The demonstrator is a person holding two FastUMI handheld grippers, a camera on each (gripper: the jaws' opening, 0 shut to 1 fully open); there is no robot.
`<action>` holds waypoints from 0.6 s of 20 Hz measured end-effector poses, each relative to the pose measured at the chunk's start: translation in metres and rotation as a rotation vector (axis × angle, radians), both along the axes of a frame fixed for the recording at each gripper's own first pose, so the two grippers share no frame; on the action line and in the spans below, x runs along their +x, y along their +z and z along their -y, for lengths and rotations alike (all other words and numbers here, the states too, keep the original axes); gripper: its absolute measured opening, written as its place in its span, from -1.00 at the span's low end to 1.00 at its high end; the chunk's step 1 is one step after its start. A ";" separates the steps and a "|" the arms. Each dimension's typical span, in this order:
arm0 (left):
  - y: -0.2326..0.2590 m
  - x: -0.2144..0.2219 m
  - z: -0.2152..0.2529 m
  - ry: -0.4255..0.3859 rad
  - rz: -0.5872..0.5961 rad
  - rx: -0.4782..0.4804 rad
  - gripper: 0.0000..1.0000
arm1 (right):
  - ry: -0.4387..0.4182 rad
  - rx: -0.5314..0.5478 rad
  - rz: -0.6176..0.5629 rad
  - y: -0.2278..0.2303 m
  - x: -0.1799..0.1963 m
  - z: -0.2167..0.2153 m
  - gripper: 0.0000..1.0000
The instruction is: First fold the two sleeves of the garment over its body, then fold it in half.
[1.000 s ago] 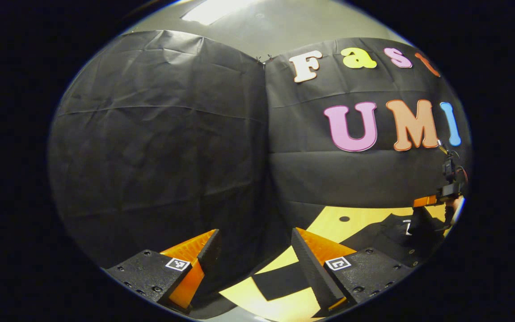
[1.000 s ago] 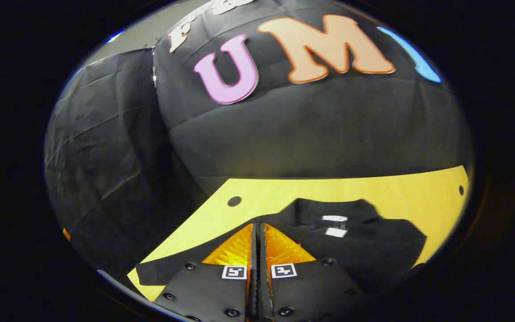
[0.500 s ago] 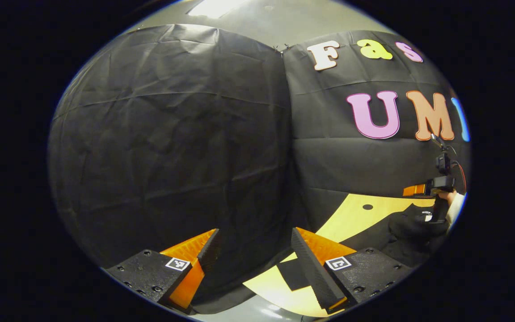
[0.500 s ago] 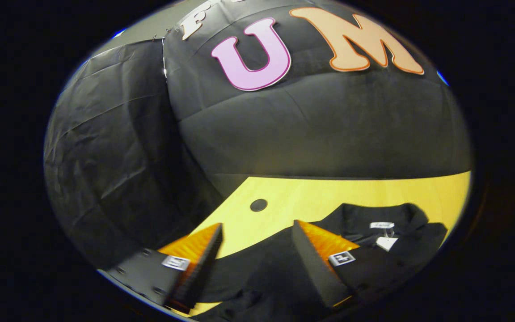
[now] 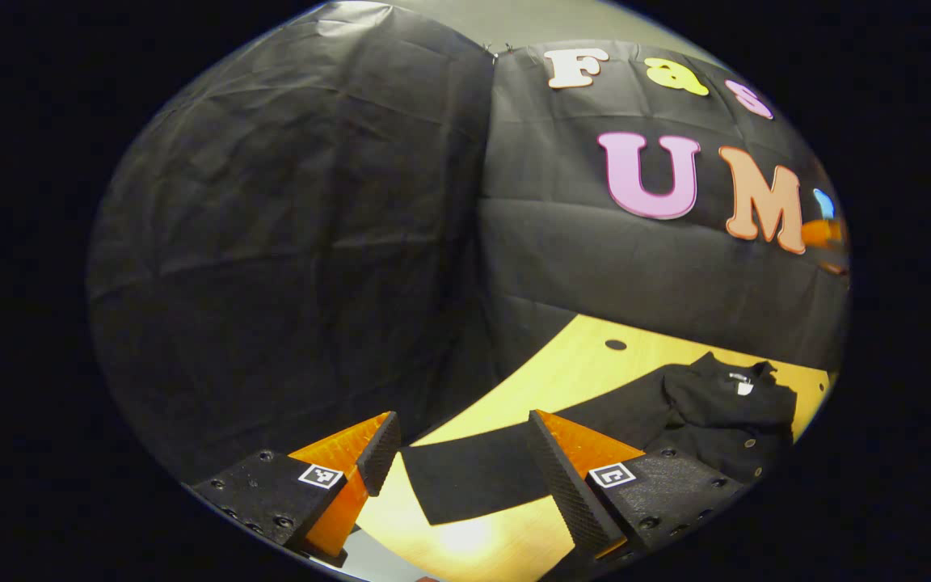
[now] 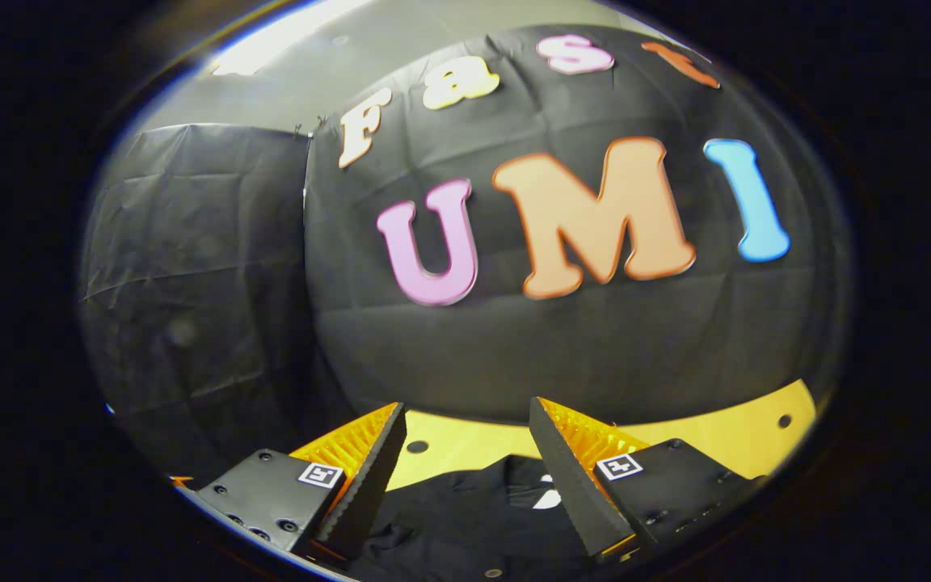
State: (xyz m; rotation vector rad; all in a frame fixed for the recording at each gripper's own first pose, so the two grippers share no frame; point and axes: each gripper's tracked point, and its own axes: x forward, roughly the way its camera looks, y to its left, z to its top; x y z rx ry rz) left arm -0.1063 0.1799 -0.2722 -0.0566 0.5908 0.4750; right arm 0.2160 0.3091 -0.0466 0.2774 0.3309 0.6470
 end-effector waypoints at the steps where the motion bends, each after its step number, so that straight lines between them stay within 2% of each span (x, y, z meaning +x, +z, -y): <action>1: -0.026 -0.004 0.000 -0.011 -0.062 -0.019 0.89 | -0.043 0.000 0.043 0.016 -0.002 0.023 0.87; 2: -0.051 -0.010 0.001 -0.019 -0.132 -0.039 0.89 | -0.081 0.000 0.090 0.031 -0.005 0.045 0.94; 4: -0.092 -0.023 -0.005 -0.002 -0.238 -0.061 0.93 | -0.149 -0.011 0.139 0.052 -0.013 0.083 0.87; 5: -0.103 -0.029 -0.006 0.023 -0.275 -0.073 0.92 | -0.177 -0.019 0.155 0.061 -0.020 0.098 0.94; 8: -0.118 -0.036 -0.013 0.067 -0.301 -0.093 0.96 | -0.254 -0.054 0.205 0.085 -0.027 0.128 0.86; 11: -0.118 -0.038 -0.013 0.077 -0.270 -0.099 0.93 | -0.307 -0.064 0.230 0.100 -0.043 0.152 1.00; 12: -0.119 -0.036 -0.015 0.079 -0.258 -0.097 0.96 | -0.319 -0.062 0.237 0.105 -0.049 0.157 0.87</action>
